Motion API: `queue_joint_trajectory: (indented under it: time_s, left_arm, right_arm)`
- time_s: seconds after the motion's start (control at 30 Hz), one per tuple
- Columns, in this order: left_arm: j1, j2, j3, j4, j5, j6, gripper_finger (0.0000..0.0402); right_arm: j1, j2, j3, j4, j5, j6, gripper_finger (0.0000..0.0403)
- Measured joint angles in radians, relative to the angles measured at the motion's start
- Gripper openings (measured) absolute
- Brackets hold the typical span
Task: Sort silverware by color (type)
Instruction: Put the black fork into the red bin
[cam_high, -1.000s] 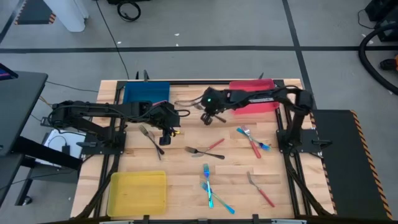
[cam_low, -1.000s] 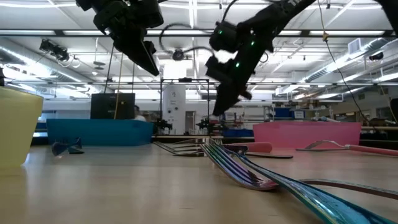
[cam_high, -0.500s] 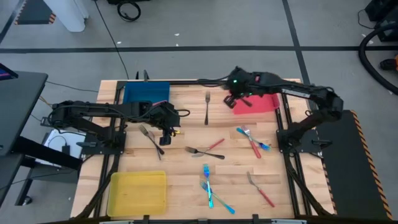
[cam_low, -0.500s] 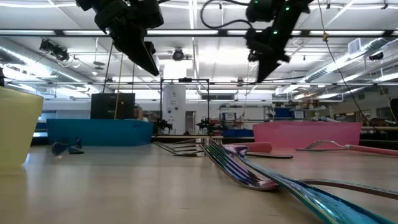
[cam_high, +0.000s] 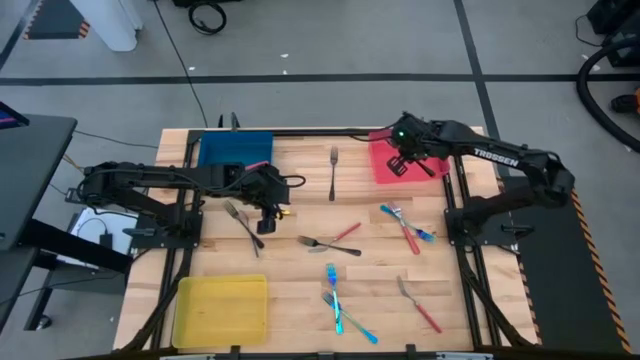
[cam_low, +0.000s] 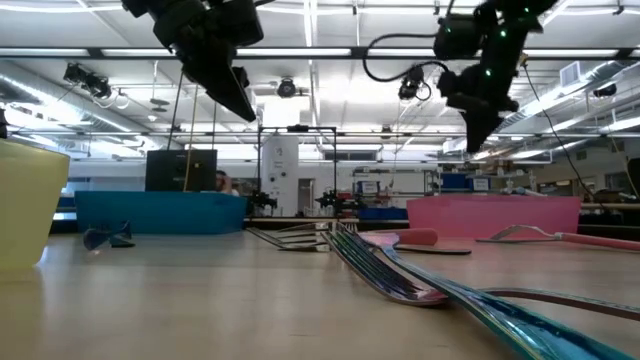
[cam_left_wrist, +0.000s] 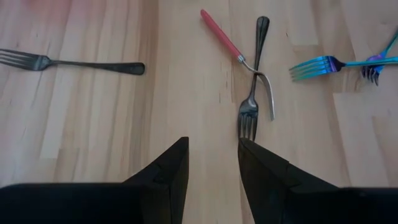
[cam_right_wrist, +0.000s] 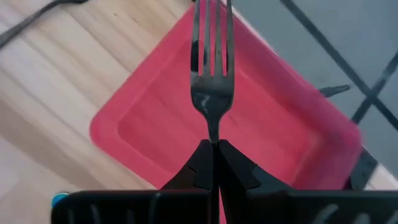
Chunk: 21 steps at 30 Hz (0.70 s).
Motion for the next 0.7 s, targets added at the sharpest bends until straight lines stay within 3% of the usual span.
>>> queue_joint_trajectory:
  time_s: [0.13, 0.33, 0.53, 0.7]
  left_arm:
    - [0.000, 0.000, 0.000, 0.018, 0.000, 0.000, 0.0137]
    - [0.000, 0.000, 0.000, 0.047, 0.000, 0.002, 0.0137]
    - [0.000, 0.000, 0.000, 0.052, 0.000, 0.002, 0.0137]
    - [0.000, 0.000, 0.000, 0.052, 0.000, 0.002, 0.0137]
  right_arm:
    - [-0.054, -0.010, -0.101, 0.114, -0.089, -0.091, 0.0012]
    - [-0.147, 0.013, -0.224, 0.312, -0.101, -0.266, 0.0012]
    - [-0.237, 0.096, -0.251, 0.495, -0.115, -0.392, 0.0013]
    - [-0.279, 0.185, -0.251, 0.505, -0.179, -0.413, 0.0013]
